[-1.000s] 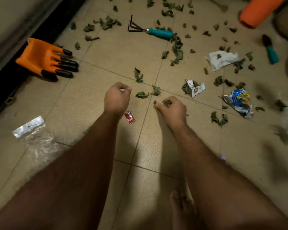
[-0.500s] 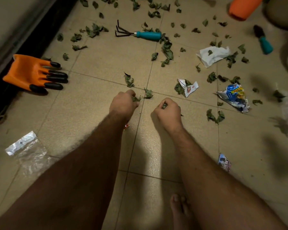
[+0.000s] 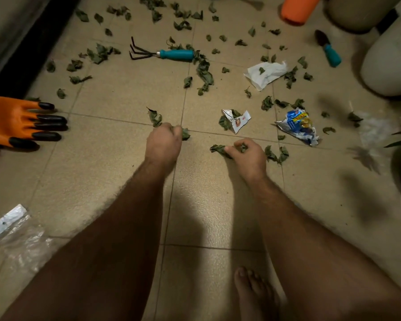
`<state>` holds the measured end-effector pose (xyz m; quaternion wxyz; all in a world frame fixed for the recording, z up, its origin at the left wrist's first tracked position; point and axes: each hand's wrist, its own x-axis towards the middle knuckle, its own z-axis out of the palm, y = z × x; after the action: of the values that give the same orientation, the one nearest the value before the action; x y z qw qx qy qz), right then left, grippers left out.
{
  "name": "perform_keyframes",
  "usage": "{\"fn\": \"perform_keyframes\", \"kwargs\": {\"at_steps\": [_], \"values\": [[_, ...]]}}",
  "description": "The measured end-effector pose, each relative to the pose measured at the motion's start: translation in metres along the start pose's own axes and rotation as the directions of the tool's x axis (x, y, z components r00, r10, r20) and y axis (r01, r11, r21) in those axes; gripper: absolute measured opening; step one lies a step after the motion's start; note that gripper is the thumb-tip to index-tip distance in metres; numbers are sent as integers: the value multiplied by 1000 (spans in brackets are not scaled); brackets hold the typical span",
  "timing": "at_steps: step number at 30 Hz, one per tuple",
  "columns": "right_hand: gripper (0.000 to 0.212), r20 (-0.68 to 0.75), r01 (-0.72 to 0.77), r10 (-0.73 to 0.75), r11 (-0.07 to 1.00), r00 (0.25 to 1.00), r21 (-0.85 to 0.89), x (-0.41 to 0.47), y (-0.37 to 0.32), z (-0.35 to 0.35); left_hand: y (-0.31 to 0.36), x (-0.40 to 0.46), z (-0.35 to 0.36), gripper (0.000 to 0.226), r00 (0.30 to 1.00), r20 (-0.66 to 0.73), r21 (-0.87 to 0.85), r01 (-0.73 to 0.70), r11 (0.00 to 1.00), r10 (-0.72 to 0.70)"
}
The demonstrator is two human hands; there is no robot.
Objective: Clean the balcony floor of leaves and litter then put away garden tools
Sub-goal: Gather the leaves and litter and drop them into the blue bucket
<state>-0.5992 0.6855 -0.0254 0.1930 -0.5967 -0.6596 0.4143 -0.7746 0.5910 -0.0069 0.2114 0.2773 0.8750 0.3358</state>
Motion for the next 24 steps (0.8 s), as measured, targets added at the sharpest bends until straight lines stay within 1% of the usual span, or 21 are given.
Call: {"fn": "perform_keyframes", "kwargs": {"at_steps": [2, 3, 4, 6, 7, 8, 11, 13, 14, 16, 19, 22, 23, 24], "values": [[48, 79, 83, -74, 990, 994, -116, 1, 2, 5, 0, -3, 0, 32, 999, -24, -39, -23, 999, 22], [55, 116, 131, -111, 975, 987, -180, 3, 3, 8, -2, -3, 3, 33, 1000, -9, -91, -22, 996, 21], [54, 146, 178, -143, 949, 979, -261, 6, 3, 12, -4, -5, 5, 32, 1000, 22, -187, -7, 982, 11], [35, 187, 245, -180, 867, 966, -433, 8, 1, 17, -7, -8, 11, 21, 995, 89, -417, 70, 906, -36], [27, 194, 263, -192, 841, 962, -472, 9, 0, 18, -7, -10, 12, 14, 991, 120, -499, 113, 859, -61], [22, 194, 263, -192, 844, 962, -468, 9, -2, 15, -8, -11, 14, 11, 986, 149, -551, 149, 821, -78], [16, 208, 229, -153, 881, 966, -415, 13, -15, -6, 0, -10, 21, 6, 968, 231, -573, 218, 790, -99], [10, 261, 244, -138, 867, 955, -435, 19, -30, -29, 15, -8, 27, 2, 958, 267, -575, 247, 780, -107], [9, 290, 261, -136, 850, 947, -457, 22, -42, -41, 26, -7, 30, 5, 957, 270, -575, 252, 778, -110], [21, 317, 301, -153, 815, 936, -495, 31, -68, -66, 58, -4, 36, 10, 964, 253, -592, 217, 777, -76], [16, 322, 362, -212, 763, 923, -535, 43, -101, -96, 114, 0, 38, 15, 978, 210, -621, 127, 774, 8], [32, 372, 435, -250, 684, 894, -586, 44, -128, -123, 162, 2, 30, 13, 991, 132, -610, 78, 789, 5], [33, 397, 450, -245, 673, 885, -588, 41, -132, -134, 174, 2, 30, 15, 995, 104, -601, 61, 797, 3], [30, 424, 469, -243, 662, 872, -585, 38, -134, -143, 181, 1, 31, 18, 996, 92, -585, 50, 809, 4]]}}
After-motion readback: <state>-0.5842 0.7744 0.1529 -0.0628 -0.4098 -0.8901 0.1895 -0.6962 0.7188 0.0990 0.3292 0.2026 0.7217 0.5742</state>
